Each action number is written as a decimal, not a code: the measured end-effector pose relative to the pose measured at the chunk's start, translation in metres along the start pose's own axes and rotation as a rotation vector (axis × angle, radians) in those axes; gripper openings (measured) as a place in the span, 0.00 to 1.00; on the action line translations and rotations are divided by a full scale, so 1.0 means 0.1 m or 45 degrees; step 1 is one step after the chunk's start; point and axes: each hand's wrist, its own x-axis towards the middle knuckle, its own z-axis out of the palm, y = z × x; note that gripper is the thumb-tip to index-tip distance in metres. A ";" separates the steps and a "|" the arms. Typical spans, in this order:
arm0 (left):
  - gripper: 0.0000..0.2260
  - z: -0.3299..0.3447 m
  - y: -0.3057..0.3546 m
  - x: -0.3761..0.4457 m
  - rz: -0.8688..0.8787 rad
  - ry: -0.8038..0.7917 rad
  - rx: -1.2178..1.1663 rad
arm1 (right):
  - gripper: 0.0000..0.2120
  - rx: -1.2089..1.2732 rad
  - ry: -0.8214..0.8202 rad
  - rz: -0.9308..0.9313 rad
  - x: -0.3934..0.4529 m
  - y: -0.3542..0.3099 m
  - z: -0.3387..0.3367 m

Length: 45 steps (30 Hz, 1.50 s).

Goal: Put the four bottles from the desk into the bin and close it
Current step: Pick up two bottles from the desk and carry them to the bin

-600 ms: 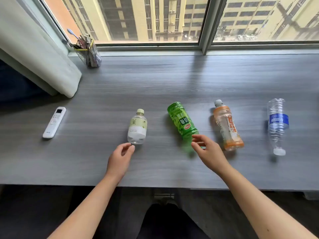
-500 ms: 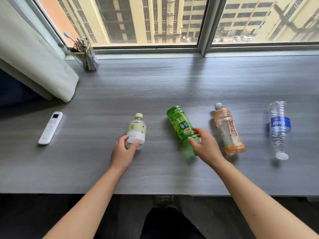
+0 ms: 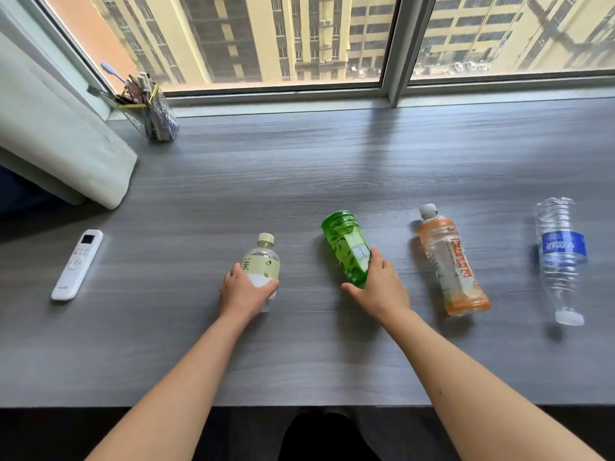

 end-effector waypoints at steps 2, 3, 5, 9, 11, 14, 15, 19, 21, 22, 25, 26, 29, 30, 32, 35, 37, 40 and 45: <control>0.28 -0.03 -0.05 -0.03 -0.029 -0.037 -0.076 | 0.44 0.070 -0.015 0.014 -0.02 0.01 -0.01; 0.29 -0.06 -0.07 -0.06 -0.053 -0.061 -0.161 | 0.43 0.113 -0.023 0.010 -0.05 0.01 -0.02; 0.29 -0.12 -0.11 -0.17 -0.066 -0.112 -0.345 | 0.40 0.256 -0.029 -0.009 -0.13 0.05 -0.04; 0.20 -0.17 -0.25 -0.48 -0.015 -0.305 -0.669 | 0.34 0.809 -0.137 0.060 -0.44 0.18 -0.11; 0.15 -0.19 -0.34 -0.62 -0.005 -0.407 -0.833 | 0.34 1.055 -0.236 0.107 -0.68 0.27 -0.13; 0.15 -0.23 -0.48 -0.84 0.001 -0.605 -0.957 | 0.31 1.181 -0.235 0.116 -1.08 0.37 -0.10; 0.16 -0.23 -0.54 -0.92 0.009 -0.678 -0.974 | 0.30 1.189 -0.202 0.122 -1.23 0.40 -0.07; 0.24 -0.22 -0.78 -1.29 0.112 -0.889 -0.834 | 0.26 1.220 -0.096 0.182 -1.81 0.55 0.07; 0.24 -0.22 -0.90 -1.45 0.172 -0.969 -0.712 | 0.23 1.208 -0.053 0.232 -2.12 0.69 0.17; 0.23 -0.22 -0.96 -1.54 0.193 -1.011 -0.661 | 0.22 1.212 -0.033 0.262 -2.31 0.78 0.24; 0.21 -0.17 -1.12 -1.78 0.237 -1.111 -0.527 | 0.23 1.261 0.022 0.366 -2.85 1.09 0.46; 0.23 -0.14 -1.18 -1.83 0.252 -1.134 -0.463 | 0.24 1.261 0.041 0.405 -3.01 1.19 0.53; 0.24 0.01 -1.29 -2.00 0.409 -1.170 -0.141 | 0.24 1.261 0.117 0.555 -3.49 1.53 0.77; 0.22 0.07 -1.31 -2.05 0.476 -1.164 -0.042 | 0.24 1.253 0.143 0.612 -3.63 1.64 0.86; 0.20 0.18 -1.35 -2.11 0.555 -1.142 0.079 | 0.23 1.219 0.193 0.735 -3.87 1.86 1.04; 0.27 0.38 -1.37 -2.18 0.597 -1.094 0.243 | 0.23 1.224 0.256 0.898 -4.21 2.17 1.26; 0.31 0.50 -1.37 -2.22 0.621 -1.058 0.350 | 0.25 1.215 0.283 0.976 -4.40 2.35 1.37; 0.29 0.70 -1.31 -2.33 0.676 -1.020 0.484 | 0.26 1.257 0.331 1.093 -4.70 2.63 1.50; 0.28 1.01 -1.16 -2.53 0.781 -1.031 0.694 | 0.26 1.297 0.394 1.243 -5.01 3.06 1.64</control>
